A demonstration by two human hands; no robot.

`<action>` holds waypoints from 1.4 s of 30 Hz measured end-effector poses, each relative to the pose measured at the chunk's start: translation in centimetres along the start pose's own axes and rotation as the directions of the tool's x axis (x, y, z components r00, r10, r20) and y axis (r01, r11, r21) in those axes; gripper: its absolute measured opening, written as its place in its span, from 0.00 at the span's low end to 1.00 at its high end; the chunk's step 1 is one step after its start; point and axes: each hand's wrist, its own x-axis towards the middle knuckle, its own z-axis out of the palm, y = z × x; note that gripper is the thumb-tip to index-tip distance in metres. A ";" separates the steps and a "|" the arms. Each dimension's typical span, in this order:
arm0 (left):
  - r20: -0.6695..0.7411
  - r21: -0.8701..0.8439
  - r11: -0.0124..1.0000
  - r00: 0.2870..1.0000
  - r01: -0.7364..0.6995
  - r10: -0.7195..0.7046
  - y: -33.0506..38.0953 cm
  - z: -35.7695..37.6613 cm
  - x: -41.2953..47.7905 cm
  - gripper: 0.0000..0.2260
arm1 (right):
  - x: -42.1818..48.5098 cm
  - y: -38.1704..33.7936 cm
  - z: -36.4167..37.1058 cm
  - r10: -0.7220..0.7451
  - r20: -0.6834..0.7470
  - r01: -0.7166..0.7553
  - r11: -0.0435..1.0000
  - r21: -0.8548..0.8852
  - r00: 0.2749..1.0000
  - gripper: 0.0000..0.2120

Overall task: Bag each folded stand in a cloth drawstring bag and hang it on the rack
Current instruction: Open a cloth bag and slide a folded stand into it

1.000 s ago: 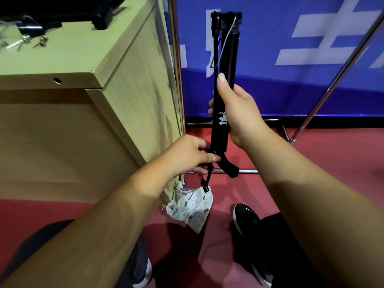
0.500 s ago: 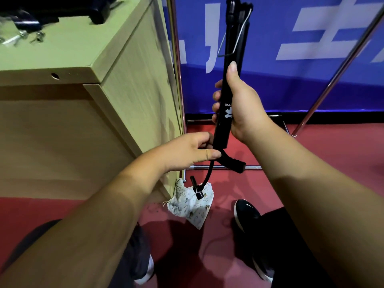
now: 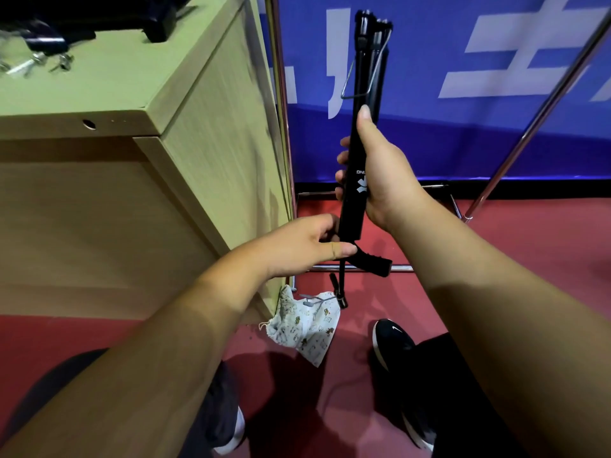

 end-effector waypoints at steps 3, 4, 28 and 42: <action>-0.026 -0.013 1.000 1.000 0.017 -0.018 -0.2 0.3 0.2 0.27 | 0.0 0.2 0.0 -0.029 0.008 0.030 0.997 -0.071 1.000 0.26; -0.030 -0.029 0.999 0.999 0.027 -0.028 -0.3 0.4 0.2 0.28 | 0.1 0.3 0.0 -0.051 0.013 0.052 0.994 -0.099 0.999 0.23; -0.136 0.155 0.973 0.979 0.171 -0.150 -1.2 0.7 1.2 0.09 | -0.2 0.5 -2.2 -0.113 -0.042 0.069 0.824 -0.562 0.993 0.20; -0.113 0.490 0.808 0.943 0.327 -0.313 -2.3 2.0 1.9 0.13 | -2.5 0.0 -3.5 -0.129 0.365 0.384 0.424 -0.820 0.922 0.13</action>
